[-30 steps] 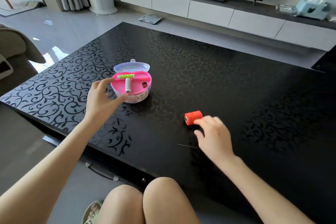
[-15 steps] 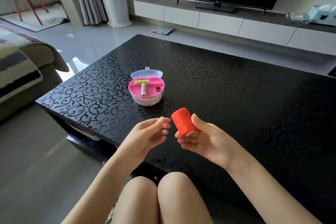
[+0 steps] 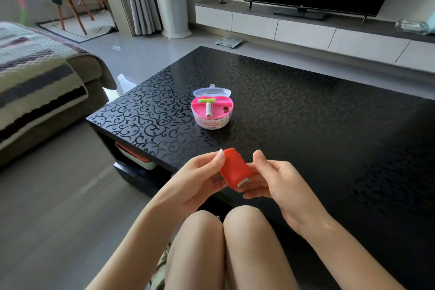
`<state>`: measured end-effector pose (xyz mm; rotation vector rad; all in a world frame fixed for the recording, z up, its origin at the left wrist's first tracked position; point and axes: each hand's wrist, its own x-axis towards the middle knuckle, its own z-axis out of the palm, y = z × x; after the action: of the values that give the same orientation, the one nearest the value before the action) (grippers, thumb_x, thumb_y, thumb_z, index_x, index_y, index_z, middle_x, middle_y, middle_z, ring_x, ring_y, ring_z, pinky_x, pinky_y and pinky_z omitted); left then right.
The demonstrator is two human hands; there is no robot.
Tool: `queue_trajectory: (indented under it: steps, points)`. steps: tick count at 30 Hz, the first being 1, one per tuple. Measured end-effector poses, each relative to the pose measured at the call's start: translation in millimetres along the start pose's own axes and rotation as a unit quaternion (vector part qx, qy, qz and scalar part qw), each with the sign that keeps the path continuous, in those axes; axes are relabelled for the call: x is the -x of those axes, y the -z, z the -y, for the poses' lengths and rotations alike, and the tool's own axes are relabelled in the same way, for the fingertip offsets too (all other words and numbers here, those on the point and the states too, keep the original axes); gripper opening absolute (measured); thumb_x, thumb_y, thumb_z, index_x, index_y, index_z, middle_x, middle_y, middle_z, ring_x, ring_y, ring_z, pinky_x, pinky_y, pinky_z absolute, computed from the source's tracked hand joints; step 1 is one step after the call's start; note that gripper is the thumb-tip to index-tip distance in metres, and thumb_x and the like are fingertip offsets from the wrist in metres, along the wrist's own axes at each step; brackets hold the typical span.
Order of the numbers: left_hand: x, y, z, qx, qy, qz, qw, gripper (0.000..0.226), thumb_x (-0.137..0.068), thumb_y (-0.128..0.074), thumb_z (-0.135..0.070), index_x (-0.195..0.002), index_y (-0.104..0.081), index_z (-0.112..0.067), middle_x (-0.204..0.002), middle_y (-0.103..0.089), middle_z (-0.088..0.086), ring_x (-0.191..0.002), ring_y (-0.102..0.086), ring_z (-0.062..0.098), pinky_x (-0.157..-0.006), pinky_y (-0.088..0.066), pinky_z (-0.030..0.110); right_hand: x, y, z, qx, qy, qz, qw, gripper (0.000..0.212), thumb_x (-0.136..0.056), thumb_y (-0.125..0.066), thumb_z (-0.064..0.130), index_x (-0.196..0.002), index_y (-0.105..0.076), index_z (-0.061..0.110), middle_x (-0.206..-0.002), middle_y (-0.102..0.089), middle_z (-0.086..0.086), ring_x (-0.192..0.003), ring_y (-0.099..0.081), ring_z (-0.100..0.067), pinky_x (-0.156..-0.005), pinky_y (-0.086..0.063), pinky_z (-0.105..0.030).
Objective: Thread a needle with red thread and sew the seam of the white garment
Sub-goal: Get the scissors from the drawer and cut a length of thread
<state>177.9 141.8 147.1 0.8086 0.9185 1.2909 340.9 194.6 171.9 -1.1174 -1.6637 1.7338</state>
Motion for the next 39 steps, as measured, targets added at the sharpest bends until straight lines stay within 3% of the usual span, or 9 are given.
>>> queue_trajectory:
  steps: [4, 7, 10, 15, 19, 24, 27, 34, 39]
  points:
    - [6.4, 4.7, 4.7, 0.034, 0.012, -0.004, 0.999, 0.061, -0.056, -0.088, -0.05, -0.102, -0.074, -0.012, -0.101, -0.071, 0.012, -0.095, -0.068, 0.021, -0.088, -0.055, 0.032, 9.8, 5.7, 3.7, 0.049, 0.03, -0.018, 0.998, 0.059, -0.09, -0.03, 0.056, -0.098, -0.072, 0.014, -0.081, -0.075, -0.003, -0.078, -0.07, -0.014, -0.065, -0.057, -0.027]
    - [8.8, 5.7, 5.5, 0.044, 0.012, -0.006, 0.999, 0.066, -0.057, -0.088, -0.047, -0.107, -0.07, -0.007, -0.099, -0.07, 0.013, -0.091, -0.067, 0.021, -0.085, -0.055, 0.031, 18.4, 3.5, 5.2, 0.096, 0.033, 0.035, 0.994, 0.054, -0.078, -0.045, 0.061, -0.094, -0.073, 0.017, -0.08, -0.073, -0.001, -0.074, -0.068, -0.011, -0.062, -0.055, -0.025]
    - [10.4, 8.4, 5.3, 0.024, 0.016, -0.012, 1.0, 0.063, -0.058, -0.087, -0.048, -0.105, -0.072, -0.008, -0.095, -0.07, 0.012, -0.089, -0.066, 0.022, -0.085, -0.055, 0.032, 21.4, -0.1, 4.1, 0.137, 0.028, 0.041, 0.989, 0.031, -0.079, -0.069, 0.041, -0.1, -0.071, 0.019, -0.073, -0.072, 0.001, -0.063, -0.066, -0.007, -0.058, -0.053, -0.022]
    - [15.7, 5.1, 4.6, 0.028, 0.035, -0.026, 0.999, 0.046, -0.071, -0.078, -0.044, -0.095, -0.072, -0.005, -0.086, -0.07, 0.012, -0.081, -0.069, 0.021, -0.074, -0.056, 0.029, 23.4, -0.9, 1.5, 0.18, 0.045, 0.036, 0.982, 0.001, -0.083, -0.073, 0.019, -0.082, -0.073, 0.019, -0.058, -0.066, 0.0, -0.05, -0.055, -0.005, -0.05, -0.044, -0.016]
    - [19.2, 0.0, 2.8, 0.054, 0.068, -0.05, 0.995, 0.036, -0.079, -0.054, -0.032, -0.094, -0.062, 0.0, -0.08, -0.07, 0.011, -0.076, -0.07, 0.018, -0.066, -0.057, 0.028, 24.6, 0.5, 2.1, 0.201, 0.064, 0.044, 0.977, 0.015, -0.086, -0.069, 0.015, -0.072, -0.071, 0.012, -0.055, -0.063, -0.001, -0.046, -0.051, -0.002, -0.048, -0.039, -0.012]
    - [19.7, -1.8, 10.3, 0.157, 0.112, -0.092, 0.977, 0.049, -0.077, -0.073, -0.033, -0.108, -0.052, -0.001, -0.094, -0.068, 0.019, -0.08, -0.072, 0.027, -0.06, -0.057, 0.029, 21.5, 7.2, 14.6, 0.06, 0.069, 0.06, 0.994, 0.024, -0.082, -0.066, 0.026, -0.076, -0.072, 0.004, -0.056, -0.061, -0.008, -0.048, -0.048, -0.014, -0.043, -0.038, -0.019]
    - [19.2, -6.0, 17.0, 0.167, 0.14, -0.103, 0.97, 0.045, -0.069, -0.077, -0.033, -0.098, -0.054, -0.006, -0.077, -0.066, 0.011, -0.068, -0.069, 0.022, -0.049, -0.051, 0.022, 17.9, 6.9, 19.6, 0.026, 0.09, 0.062, 0.994, 0.032, -0.081, -0.06, 0.031, -0.075, -0.069, 0.001, -0.053, -0.058, -0.01, -0.048, -0.045, -0.019, -0.041, -0.035, -0.019]
    - [5.8, -16.0, 26.5, 0.343, 0.164, -0.021, 0.925, 0.052, -0.062, -0.078, -0.039, -0.101, -0.068, -0.006, -0.079, -0.057, 0.01, -0.063, -0.061, 0.018, -0.042, -0.05, 0.022, 8.6, 11.4, 42.2, 0.018, 0.178, 0.062, 0.982, 0.027, -0.084, -0.063, 0.032, -0.064, -0.07, 0.014, -0.068, -0.064, -0.003, -0.064, -0.054, -0.012, -0.059, -0.045, -0.021]
    - [-4.0, -20.1, 35.8, 0.251, 0.118, 0.077, 0.958, 0.052, -0.058, -0.089, -0.04, -0.1, -0.073, -0.015, -0.082, -0.062, 0.007, -0.062, -0.059, 0.015, -0.042, -0.044, 0.016, -9.6, 26.9, 73.2, -0.119, 0.166, 0.058, 0.977, 0.025, -0.079, -0.057, 0.026, -0.064, -0.067, 0.009, -0.091, -0.073, -0.013, -0.088, -0.069, -0.025, -0.079, -0.057, -0.033]
